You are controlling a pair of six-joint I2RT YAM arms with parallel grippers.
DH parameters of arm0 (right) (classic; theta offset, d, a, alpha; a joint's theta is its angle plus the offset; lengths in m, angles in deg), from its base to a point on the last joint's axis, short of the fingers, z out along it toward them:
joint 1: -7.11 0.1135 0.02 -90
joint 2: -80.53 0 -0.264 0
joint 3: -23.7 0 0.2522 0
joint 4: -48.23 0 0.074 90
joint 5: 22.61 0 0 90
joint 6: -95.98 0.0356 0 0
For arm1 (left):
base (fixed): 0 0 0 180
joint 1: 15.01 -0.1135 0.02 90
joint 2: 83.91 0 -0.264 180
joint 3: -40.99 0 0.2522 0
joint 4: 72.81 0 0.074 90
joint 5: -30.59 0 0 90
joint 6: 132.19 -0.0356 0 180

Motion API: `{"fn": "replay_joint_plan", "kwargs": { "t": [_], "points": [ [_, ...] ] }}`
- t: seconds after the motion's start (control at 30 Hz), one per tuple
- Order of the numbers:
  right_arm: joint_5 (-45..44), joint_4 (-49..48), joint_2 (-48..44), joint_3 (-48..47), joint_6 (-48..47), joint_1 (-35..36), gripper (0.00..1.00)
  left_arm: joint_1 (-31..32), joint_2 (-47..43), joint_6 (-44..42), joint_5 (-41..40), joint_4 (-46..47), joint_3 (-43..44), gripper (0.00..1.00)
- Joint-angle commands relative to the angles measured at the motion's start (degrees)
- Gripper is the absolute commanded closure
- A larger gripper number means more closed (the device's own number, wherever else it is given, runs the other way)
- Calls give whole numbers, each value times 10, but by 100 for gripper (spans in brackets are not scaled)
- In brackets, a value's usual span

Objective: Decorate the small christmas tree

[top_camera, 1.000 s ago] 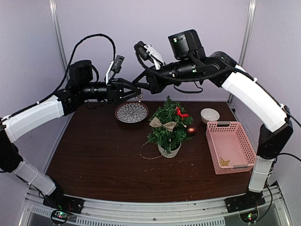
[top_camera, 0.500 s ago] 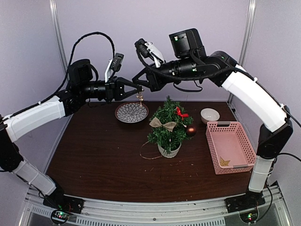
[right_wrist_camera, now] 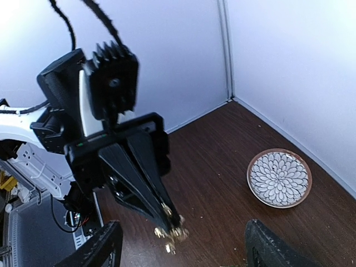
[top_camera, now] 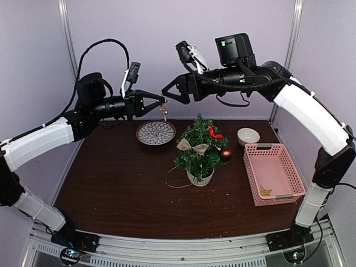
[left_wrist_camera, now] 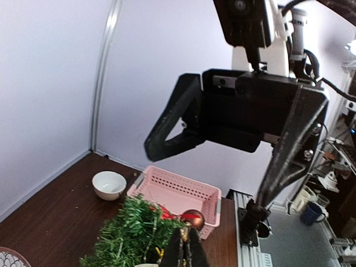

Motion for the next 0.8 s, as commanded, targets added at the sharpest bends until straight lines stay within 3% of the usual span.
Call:
{"fn": "replay_joint_plan", "kwargs": {
  "t": [0.0, 0.17, 0.47, 0.77],
  "points": [
    [-1, -33, -59, 52, 53, -53, 21, -13, -10, 27, -128, 52, -2, 100],
    [-20, -55, -118, 140, 83, -93, 20, -14, 34, 54, -234, 49, 21, 100],
    [-40, -42, -197, 250, 103, -131, 21, -9, 145, 134, -223, 182, 21, 100],
    [-19, 40, -240, 326, 115, -146, 26, 7, 232, 143, -208, 226, 44, 100]
  ]
}}
